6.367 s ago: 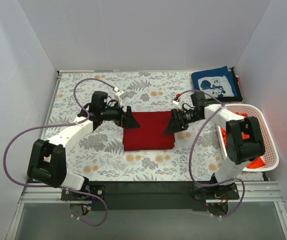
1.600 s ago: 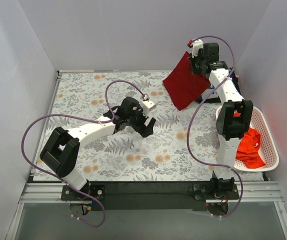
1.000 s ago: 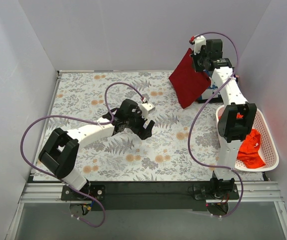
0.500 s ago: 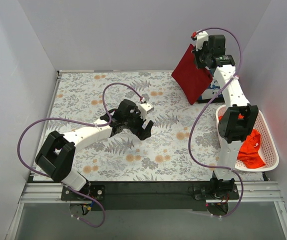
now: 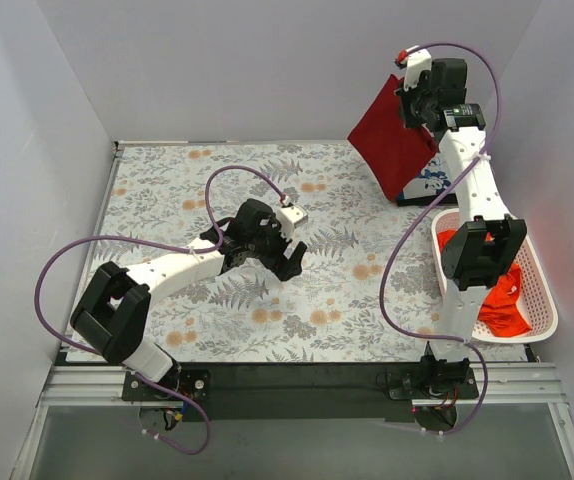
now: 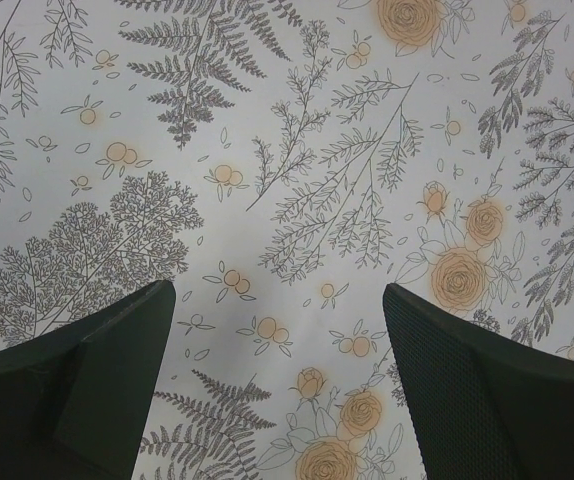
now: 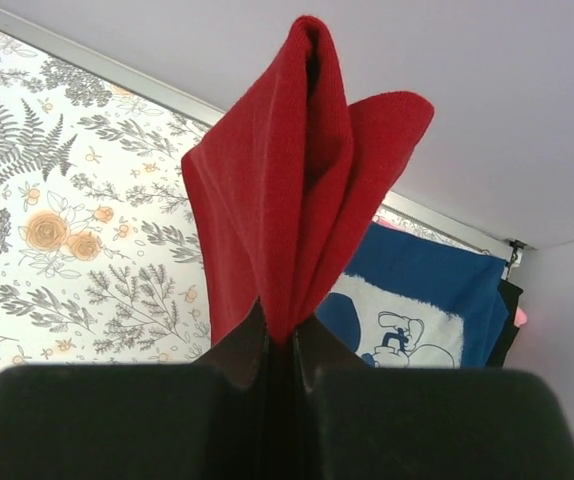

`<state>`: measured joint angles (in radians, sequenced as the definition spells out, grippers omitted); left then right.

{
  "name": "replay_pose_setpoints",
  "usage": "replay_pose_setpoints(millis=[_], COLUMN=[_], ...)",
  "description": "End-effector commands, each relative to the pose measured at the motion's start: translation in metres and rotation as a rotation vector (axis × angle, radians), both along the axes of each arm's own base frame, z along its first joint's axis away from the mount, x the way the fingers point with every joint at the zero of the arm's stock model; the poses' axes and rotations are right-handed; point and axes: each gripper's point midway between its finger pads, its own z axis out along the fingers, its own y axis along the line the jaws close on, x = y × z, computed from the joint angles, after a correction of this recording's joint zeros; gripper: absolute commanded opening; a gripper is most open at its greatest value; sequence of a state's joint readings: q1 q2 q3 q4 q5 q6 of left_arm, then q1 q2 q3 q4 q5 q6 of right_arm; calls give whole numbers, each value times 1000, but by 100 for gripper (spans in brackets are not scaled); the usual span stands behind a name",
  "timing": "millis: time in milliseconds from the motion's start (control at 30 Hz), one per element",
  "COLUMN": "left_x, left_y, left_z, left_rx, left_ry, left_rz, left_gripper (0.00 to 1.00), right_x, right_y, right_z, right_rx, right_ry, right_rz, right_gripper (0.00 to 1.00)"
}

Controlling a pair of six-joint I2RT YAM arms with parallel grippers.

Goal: Fold and stack the t-shirts
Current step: Neatly place the folded tshirt to the corner

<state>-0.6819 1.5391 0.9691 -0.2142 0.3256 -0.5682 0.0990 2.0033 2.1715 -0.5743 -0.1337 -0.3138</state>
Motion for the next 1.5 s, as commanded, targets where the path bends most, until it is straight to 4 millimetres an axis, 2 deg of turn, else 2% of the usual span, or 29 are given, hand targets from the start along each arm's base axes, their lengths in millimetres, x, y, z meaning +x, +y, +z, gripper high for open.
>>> replay_pose_setpoints(millis=[0,133,367,400,433,667,1200,1467], left_x=[-2,-2,-3,-3,-3,-4,1,2], left_y=[3,3,3,3,3,4,1,2], left_z=[15,16,13,13,14,13,7,4], left_rx=[-16,-17,-5,-3,-3,7,35,67], left_ry=[-36,-38,-28,-28,-28,-27,-3,15], left_rz=[-15,-22,-33,-31,-33,-40,-51,-53], left_gripper=[85,85,85,85,85,85,86,86], right_x=[-5,-1,14,16,18,27,47,67], right_y=[-15,-27,-44,-45,-60,-77,-143,-160], right_z=[62,49,15,13,14,0,-12,-32], right_rx=[16,19,30,32,30,9,-62,-77], right_ry=[-147,-120,-56,-54,-58,-46,-100,-132], right_rz=[-32,-46,-71,-73,-98,-94,-130,-108], right_gripper=[1,1,1,1,1,1,1,1])
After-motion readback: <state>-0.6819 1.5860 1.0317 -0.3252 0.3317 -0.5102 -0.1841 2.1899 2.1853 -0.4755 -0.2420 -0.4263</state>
